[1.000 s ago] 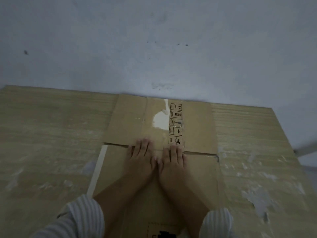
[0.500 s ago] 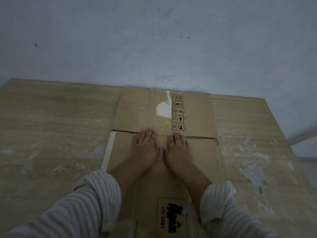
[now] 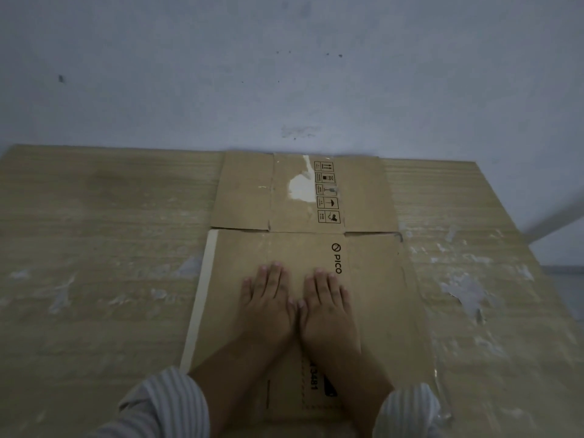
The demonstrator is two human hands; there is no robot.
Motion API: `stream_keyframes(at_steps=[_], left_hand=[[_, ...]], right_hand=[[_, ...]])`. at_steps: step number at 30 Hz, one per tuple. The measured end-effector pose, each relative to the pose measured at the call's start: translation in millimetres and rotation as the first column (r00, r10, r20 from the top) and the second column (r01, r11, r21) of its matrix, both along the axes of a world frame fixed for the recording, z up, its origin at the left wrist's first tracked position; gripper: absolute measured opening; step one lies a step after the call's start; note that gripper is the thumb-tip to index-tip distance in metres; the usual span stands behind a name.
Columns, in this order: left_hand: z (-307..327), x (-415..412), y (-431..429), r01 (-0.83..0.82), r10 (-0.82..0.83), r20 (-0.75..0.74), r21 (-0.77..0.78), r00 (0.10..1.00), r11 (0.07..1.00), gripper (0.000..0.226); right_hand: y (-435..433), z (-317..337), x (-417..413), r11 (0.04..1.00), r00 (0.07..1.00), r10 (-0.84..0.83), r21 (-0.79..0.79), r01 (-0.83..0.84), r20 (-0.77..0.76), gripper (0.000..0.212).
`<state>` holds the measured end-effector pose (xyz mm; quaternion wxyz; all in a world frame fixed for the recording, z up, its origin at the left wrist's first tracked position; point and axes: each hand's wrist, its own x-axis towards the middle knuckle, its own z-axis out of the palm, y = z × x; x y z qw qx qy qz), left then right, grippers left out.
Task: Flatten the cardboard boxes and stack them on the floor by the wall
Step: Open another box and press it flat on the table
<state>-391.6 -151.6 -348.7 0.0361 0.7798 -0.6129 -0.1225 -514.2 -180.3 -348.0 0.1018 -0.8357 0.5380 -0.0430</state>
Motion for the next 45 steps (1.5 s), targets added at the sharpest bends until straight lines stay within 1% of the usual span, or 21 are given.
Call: stream_keyframes(at_steps=[4,6,8,10,15,19,21,22,25,27,28,32,35,37,39,41,44,45], left_hand=[[5,3,1,0.006,-0.005,-0.031,0.010,0.999,1.000,0.060],[10,10,8,-0.023,0.024,-0.045,0.012,0.999,1.000,0.062],[13,21,20,-0.075,0.075,-0.047,0.002,0.996,0.997,0.063],[13,31,31,-0.103,0.103,-0.049,0.005,0.993,0.995,0.062],[11,33,30,-0.080,0.080,-0.048,-0.002,0.996,0.997,0.063],[11,41,33,-0.064,0.064,-0.058,0.008,0.996,0.998,0.064],[12,48,38,-0.121,0.121,-0.048,-0.003,0.992,0.993,0.066],[13,52,41,-0.168,0.167,-0.043,-0.005,0.985,0.986,0.068],[15,67,52,-0.347,0.346,-0.092,0.005,0.934,0.938,0.082],[17,75,56,-0.482,0.480,-0.146,0.026,0.865,0.876,0.093],[18,76,57,-0.523,0.521,-0.159,0.035,0.839,0.852,0.095],[28,72,52,-0.542,0.541,-0.206,0.061,0.815,0.838,0.084],[40,74,47,-0.580,0.588,-0.271,0.118,0.762,0.806,0.085],[48,76,47,-0.606,0.614,-0.309,0.133,0.727,0.784,0.081],[54,78,51,-0.631,0.632,-0.310,0.118,0.710,0.766,0.072],[58,80,56,-0.637,0.632,-0.317,0.102,0.707,0.764,0.064],[56,78,67,-0.634,0.616,-0.442,0.128,0.652,0.763,0.059],[55,77,70,-0.648,0.628,-0.451,0.133,0.634,0.750,0.061]], right_hand=[[-2,0,-3,0.998,1.000,-0.002,0.057,0.002,0.005,0.059],[-1,2,-14,0.996,0.998,-0.060,0.058,0.061,-0.021,0.062],[3,4,-31,0.989,0.988,-0.145,0.033,0.147,-0.057,0.070],[6,3,-45,0.982,0.980,-0.185,0.031,0.188,-0.075,0.074],[3,3,-45,0.980,0.978,-0.184,0.052,0.190,-0.102,0.067],[-2,7,-54,0.980,0.986,-0.139,0.130,0.150,-0.088,0.061],[-1,10,-65,0.975,0.985,-0.152,0.154,0.163,-0.083,0.061],[0,11,-72,0.968,0.980,-0.184,0.162,0.194,-0.079,0.062],[6,16,-100,0.925,0.945,-0.320,0.191,0.328,-0.076,0.064],[11,22,-113,0.879,0.902,-0.427,0.202,0.432,-0.070,0.065],[13,25,-116,0.857,0.879,-0.473,0.199,0.476,-0.064,0.065],[15,36,-109,0.788,0.817,-0.575,0.233,0.570,-0.053,0.066],[7,46,-108,0.738,0.774,-0.630,0.262,0.622,-0.063,0.071],[1,51,-116,0.716,0.755,-0.653,0.276,0.641,-0.059,0.070],[-6,53,-125,0.702,0.741,-0.672,0.324,0.635,0.004,0.062],[-9,55,-130,0.687,0.716,-0.691,0.397,0.608,0.101,0.055],[-6,55,-130,0.678,0.695,-0.701,0.453,0.579,0.161,0.054],[-4,55,-130,0.682,0.695,-0.699,0.452,0.575,0.169,0.055]])
